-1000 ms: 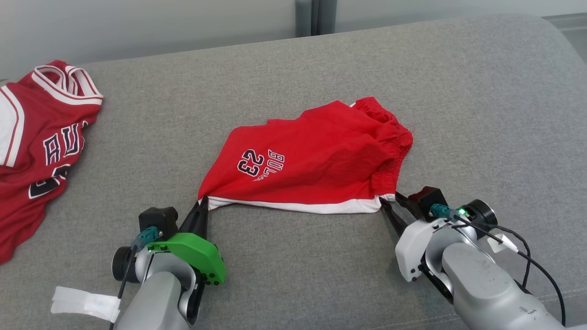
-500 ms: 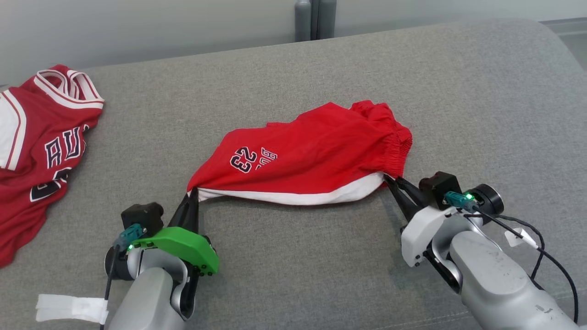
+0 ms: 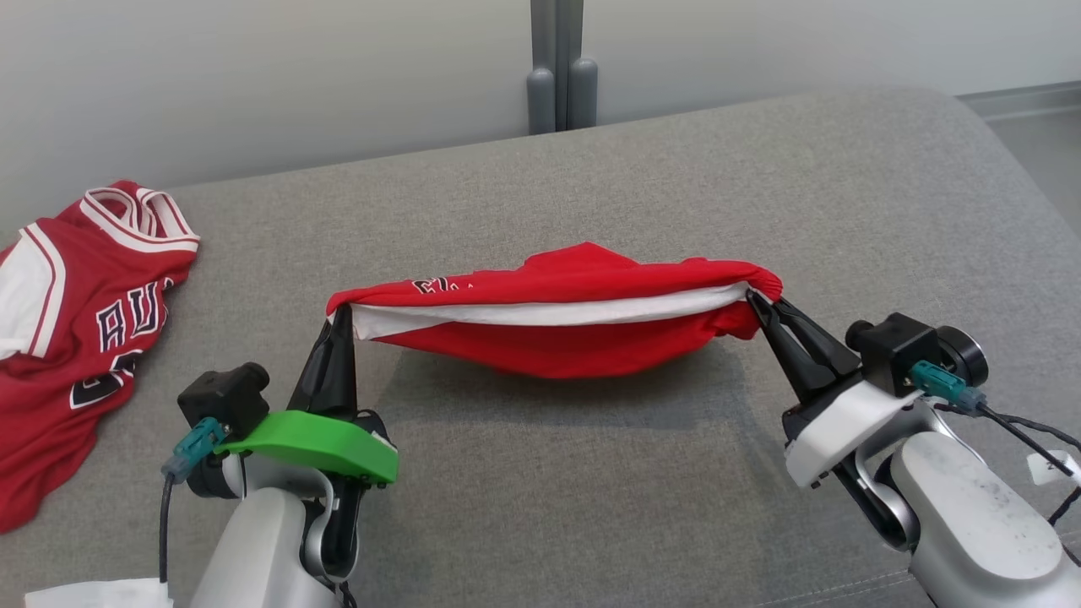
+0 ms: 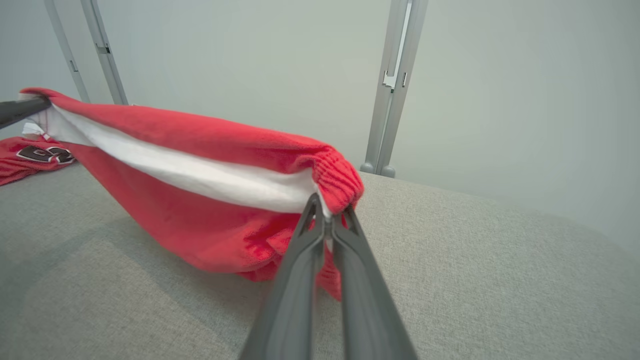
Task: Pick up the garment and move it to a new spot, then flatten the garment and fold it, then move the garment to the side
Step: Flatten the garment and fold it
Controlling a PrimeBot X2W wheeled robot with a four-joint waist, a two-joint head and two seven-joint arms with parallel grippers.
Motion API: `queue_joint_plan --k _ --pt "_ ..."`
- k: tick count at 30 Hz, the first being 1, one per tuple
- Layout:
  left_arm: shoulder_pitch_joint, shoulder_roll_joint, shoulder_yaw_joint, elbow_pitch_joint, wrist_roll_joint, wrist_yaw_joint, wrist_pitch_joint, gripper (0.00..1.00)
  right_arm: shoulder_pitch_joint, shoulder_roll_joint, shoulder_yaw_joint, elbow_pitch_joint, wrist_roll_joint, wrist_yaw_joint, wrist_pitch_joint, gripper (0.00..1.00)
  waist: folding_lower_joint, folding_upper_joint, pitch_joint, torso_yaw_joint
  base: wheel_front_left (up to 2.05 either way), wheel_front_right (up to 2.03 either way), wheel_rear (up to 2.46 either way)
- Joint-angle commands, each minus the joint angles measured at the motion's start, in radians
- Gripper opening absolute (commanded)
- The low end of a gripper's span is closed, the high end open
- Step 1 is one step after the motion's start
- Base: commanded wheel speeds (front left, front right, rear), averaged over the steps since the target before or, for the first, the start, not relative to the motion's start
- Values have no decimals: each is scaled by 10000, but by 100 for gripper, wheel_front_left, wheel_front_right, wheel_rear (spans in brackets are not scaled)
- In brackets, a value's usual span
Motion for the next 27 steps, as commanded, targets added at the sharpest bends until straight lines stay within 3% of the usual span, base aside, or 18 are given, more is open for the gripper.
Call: queue_joint_plan --k 1,8,16,21,27 --pt "199 25 1 -278 -107 -41 0 0 253 -169 -82 -298 105 1 -38 0 0 0 -407 -61 0 0 0" --pt "540 345 -31 -2454 -182 56 319 0 865 -677 -893 -2074 373 1 50 0 0 0 -882 11 0 0 0" --pt "-309 850 -62 -4518 -236 322 1800 0 449 -776 -1397 -3337 503 1 949 0 0 0 -820 224 0 0 0" --pt "-1918 1108 -234 -3733 -173 227 2567 0 -1132 -800 -786 -2361 691 1 1310 0 0 0 -485 353 0 0 0" --pt "-4872 1255 -367 -1556 200 138 2667 0 -4286 -407 -188 -33 924 -1 1089 0 0 0 258 390 0 0 0"
